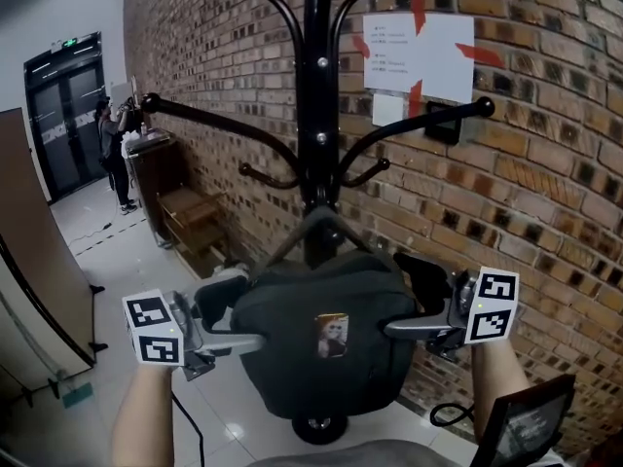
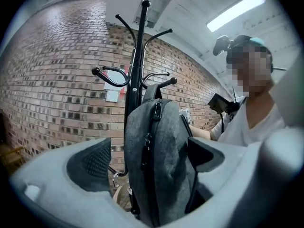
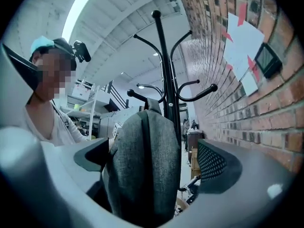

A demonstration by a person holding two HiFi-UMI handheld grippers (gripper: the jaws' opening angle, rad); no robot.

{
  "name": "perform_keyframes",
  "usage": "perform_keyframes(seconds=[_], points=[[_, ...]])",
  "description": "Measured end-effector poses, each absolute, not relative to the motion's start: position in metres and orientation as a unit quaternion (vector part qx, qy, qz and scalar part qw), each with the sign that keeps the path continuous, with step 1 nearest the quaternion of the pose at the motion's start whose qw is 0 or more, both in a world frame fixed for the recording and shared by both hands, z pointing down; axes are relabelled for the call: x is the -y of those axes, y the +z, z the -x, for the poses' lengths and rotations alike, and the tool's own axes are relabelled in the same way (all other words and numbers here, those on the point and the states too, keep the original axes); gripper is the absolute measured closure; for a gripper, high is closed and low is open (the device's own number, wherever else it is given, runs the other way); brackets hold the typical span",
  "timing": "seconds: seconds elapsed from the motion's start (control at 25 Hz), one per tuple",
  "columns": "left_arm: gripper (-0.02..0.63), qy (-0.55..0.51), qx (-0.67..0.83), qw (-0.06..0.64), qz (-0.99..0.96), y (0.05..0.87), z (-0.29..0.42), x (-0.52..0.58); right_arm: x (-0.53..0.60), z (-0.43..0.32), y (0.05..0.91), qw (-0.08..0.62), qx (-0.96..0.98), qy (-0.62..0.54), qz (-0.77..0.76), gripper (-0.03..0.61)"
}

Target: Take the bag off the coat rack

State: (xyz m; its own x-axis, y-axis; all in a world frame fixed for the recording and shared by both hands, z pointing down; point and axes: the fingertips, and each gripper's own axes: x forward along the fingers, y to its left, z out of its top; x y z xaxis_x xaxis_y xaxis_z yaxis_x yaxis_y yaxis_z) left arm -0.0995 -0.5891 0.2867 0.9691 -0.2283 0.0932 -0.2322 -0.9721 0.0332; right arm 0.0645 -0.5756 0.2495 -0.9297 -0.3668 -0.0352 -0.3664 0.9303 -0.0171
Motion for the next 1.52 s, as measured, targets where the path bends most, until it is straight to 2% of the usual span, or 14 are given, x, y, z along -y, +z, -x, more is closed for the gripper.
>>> perform_keyframes(seconds=[0.08,0.24,0.36,0.48,0.84,1.04,1.28,1.52], points=[[0.106,0.046,0.096,0.026,-0.994,0.290,0.096,0.588,0.574,-0.061,0.253,0.015,-0.986,-0.012,0.164,0.009],[0.107,0.056,0.067,0.033,-0.996,0.299,0.084,0.584,0.568,-0.041,0.278,-0.049,-0.990,-0.005,0.129,0.011],[0.112,0.048,0.057,0.044,-0.996,0.301,0.076,0.583,0.567,-0.032,0.286,-0.053,-0.992,-0.028,0.115,0.015],[0.150,0.046,0.055,0.052,-0.996,0.302,0.074,0.583,0.566,-0.033,0.287,-0.051,-0.992,-0.033,0.112,0.063],[0.277,0.044,0.088,0.058,-0.993,0.300,0.076,0.586,0.570,-0.034,0.289,-0.068,-0.984,-0.011,0.163,0.302],[0.357,0.046,0.109,0.060,-0.991,0.298,0.076,0.587,0.570,-0.035,0.287,-0.069,-0.982,-0.005,0.177,0.379],[0.406,0.046,0.122,0.071,-0.989,0.296,0.075,0.586,0.570,-0.035,0.285,-0.075,-0.980,0.002,0.184,0.423],[0.419,0.045,0.130,0.067,-0.988,0.290,0.078,0.582,0.567,-0.032,0.279,-0.075,-0.978,0.009,0.192,0.437]])
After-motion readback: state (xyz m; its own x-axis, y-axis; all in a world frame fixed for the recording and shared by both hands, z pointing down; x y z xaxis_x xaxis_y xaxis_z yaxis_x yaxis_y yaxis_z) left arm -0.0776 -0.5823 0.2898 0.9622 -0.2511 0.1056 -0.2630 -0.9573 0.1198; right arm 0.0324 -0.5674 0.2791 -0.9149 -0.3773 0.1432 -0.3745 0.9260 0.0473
